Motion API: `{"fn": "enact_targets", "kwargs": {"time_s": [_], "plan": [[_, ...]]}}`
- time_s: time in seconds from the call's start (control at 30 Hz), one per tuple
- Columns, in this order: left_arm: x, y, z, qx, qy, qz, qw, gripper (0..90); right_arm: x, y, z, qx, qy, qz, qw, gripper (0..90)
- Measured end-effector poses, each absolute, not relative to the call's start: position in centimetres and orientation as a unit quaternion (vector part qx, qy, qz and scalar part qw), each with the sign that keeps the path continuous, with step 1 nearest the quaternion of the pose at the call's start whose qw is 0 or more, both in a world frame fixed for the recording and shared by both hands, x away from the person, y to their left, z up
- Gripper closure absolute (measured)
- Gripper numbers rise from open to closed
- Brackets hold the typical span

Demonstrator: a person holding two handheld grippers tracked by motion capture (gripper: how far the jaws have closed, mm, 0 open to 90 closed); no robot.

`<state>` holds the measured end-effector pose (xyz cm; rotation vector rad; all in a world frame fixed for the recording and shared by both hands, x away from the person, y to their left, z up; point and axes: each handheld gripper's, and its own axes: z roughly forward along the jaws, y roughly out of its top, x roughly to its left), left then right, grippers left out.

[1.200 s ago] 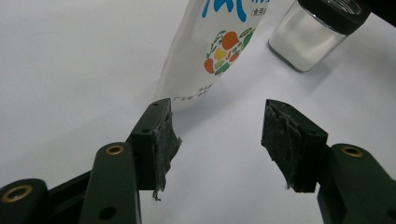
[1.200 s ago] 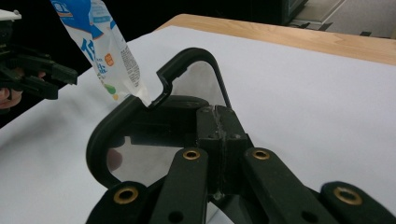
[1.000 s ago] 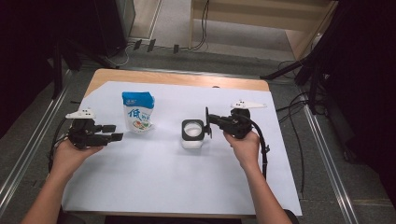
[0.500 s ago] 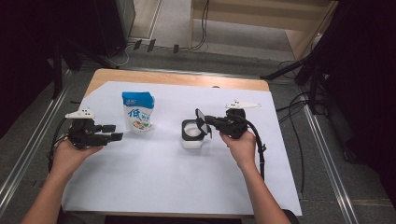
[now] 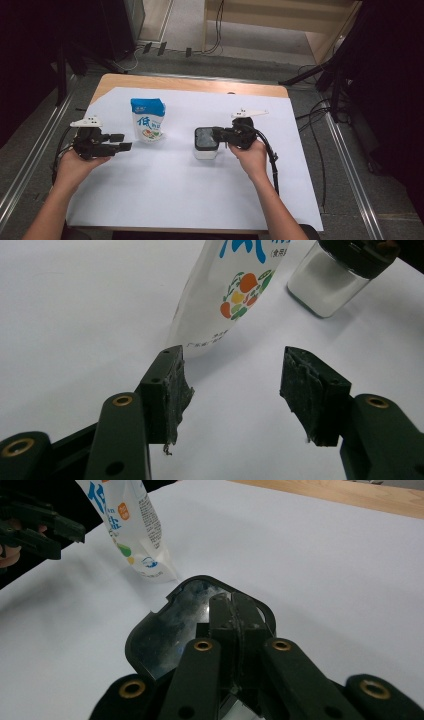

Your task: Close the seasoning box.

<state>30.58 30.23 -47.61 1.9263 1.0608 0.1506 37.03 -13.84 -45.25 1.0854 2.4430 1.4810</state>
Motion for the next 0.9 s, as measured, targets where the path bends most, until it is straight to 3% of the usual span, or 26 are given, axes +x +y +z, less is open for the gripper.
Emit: {"fn": "enact_targets", "kwargs": {"time_s": [0.23, 0.5, 0.9], "plan": [[30.6, 30.1, -47.6, 0.781, 0.428, 0.061, 0.45, 43.9, 37.1, -14.8, -45.0, 0.36, 0.793, 0.489, 0.053, 70.6], [30.6, 30.0, -47.7, 0.785, 0.426, 0.06, 0.447, 43.2, 36.9, -16.8, -44.9, 0.38, 0.784, 0.484, 0.085, 59.6], [30.8, 29.9, -47.9, 0.785, 0.427, 0.062, 0.445, 42.1, 36.5, -19.9, -45.4, 0.397, 0.769, 0.488, 0.118, 56.8]]}}
